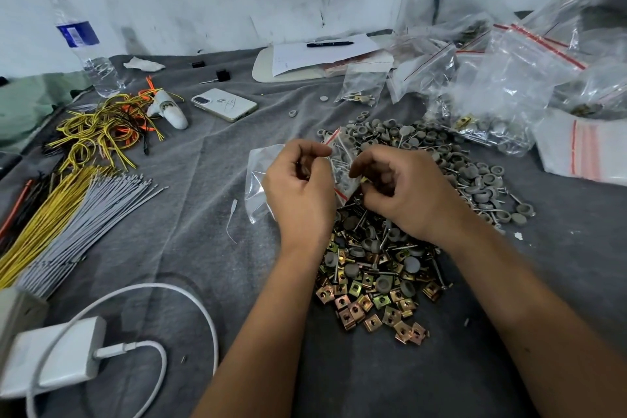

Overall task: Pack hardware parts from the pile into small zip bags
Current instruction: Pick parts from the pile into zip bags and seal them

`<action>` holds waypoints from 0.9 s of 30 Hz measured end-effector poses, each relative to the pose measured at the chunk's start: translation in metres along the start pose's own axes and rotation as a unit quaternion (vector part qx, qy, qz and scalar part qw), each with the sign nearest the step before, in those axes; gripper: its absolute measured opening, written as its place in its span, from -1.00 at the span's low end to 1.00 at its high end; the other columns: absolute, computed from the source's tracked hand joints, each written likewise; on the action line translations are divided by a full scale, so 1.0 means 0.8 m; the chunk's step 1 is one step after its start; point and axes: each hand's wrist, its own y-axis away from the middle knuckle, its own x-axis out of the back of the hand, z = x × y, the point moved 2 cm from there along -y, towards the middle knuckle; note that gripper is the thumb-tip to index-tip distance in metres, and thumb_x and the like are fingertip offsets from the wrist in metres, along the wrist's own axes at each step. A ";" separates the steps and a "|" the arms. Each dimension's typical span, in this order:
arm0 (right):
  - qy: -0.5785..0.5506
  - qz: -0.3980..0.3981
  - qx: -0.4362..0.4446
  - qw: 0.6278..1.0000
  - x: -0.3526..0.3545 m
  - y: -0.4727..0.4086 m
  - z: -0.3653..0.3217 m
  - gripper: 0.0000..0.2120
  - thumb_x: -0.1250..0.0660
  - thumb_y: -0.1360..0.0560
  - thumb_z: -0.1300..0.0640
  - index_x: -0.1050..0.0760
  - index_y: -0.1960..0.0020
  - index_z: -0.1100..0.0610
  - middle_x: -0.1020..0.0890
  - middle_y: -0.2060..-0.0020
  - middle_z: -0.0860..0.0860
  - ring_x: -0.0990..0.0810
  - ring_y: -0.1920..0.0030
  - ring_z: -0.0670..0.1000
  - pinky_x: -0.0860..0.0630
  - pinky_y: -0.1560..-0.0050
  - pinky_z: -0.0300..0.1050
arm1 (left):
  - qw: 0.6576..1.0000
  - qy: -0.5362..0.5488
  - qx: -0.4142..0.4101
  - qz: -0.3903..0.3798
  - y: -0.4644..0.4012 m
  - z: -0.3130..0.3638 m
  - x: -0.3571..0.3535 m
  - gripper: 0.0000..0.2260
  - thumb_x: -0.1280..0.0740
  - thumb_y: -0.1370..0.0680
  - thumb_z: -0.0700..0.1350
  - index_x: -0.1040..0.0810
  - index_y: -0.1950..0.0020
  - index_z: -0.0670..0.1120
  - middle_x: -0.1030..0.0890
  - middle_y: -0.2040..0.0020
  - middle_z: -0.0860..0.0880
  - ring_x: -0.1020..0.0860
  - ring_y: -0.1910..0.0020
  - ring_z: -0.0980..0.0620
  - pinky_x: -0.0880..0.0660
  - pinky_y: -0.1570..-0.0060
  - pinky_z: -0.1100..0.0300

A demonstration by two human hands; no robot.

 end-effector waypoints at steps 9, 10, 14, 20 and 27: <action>-0.046 0.006 0.015 0.999 0.000 0.002 0.001 -0.77 -0.39 -0.55 0.35 -0.52 -0.06 0.04 -0.68 0.21 0.00 -0.62 0.50 -0.01 -0.55 0.54 -0.05 | 1.000 -0.019 -0.009 -0.019 0.001 -0.001 0.000 -0.81 -0.24 -0.46 -0.28 -0.63 0.15 -0.08 -0.49 0.43 0.09 -0.38 0.47 0.10 -0.30 0.49 0.23; -0.049 0.014 0.017 0.999 0.000 0.001 0.000 -0.76 -0.38 -0.57 0.34 -0.51 -0.07 0.02 -0.67 0.19 0.01 -0.62 0.50 -0.01 -0.53 0.54 -0.14 | 0.999 -0.031 -0.017 -0.026 0.001 -0.001 0.000 -0.80 -0.24 -0.46 -0.27 -0.63 0.15 -0.06 -0.52 0.41 0.07 -0.40 0.46 0.09 -0.32 0.48 0.19; -0.001 0.065 0.044 0.997 0.004 -0.002 -0.002 -0.76 -0.31 -0.55 0.40 -0.53 -0.09 0.10 -0.62 0.18 0.07 -0.60 0.47 -0.03 -0.46 0.48 -0.26 | 0.993 -0.089 -0.058 -0.053 0.002 0.001 -0.004 -0.78 -0.25 -0.45 -0.27 -0.63 0.17 0.02 -0.61 0.33 0.09 -0.50 0.39 0.12 -0.43 0.37 0.17; -0.013 0.070 0.046 0.996 0.003 -0.002 -0.002 -0.78 -0.37 -0.59 0.32 -0.52 -0.17 0.07 -0.72 0.02 -0.02 -0.69 0.14 -0.25 -0.61 0.20 -0.30 | 0.975 -0.160 -0.084 -0.128 0.005 -0.003 -0.010 -0.85 -0.32 -0.53 -0.17 -0.70 0.11 -0.08 -0.67 0.26 0.08 -0.63 0.25 0.11 -0.57 0.23 0.11; -0.028 0.072 -0.007 0.997 -0.003 -0.001 0.009 -0.77 -0.40 -0.58 0.31 -0.49 -0.15 0.05 -0.70 0.11 -0.20 -0.66 0.48 -0.04 -0.57 0.49 -0.19 | 0.941 -0.248 -0.176 -0.149 -0.003 -0.007 -0.005 -0.84 -0.43 -0.58 -0.28 -0.59 0.21 -0.22 -0.56 0.33 -0.03 -0.48 0.35 0.04 -0.38 0.32 0.21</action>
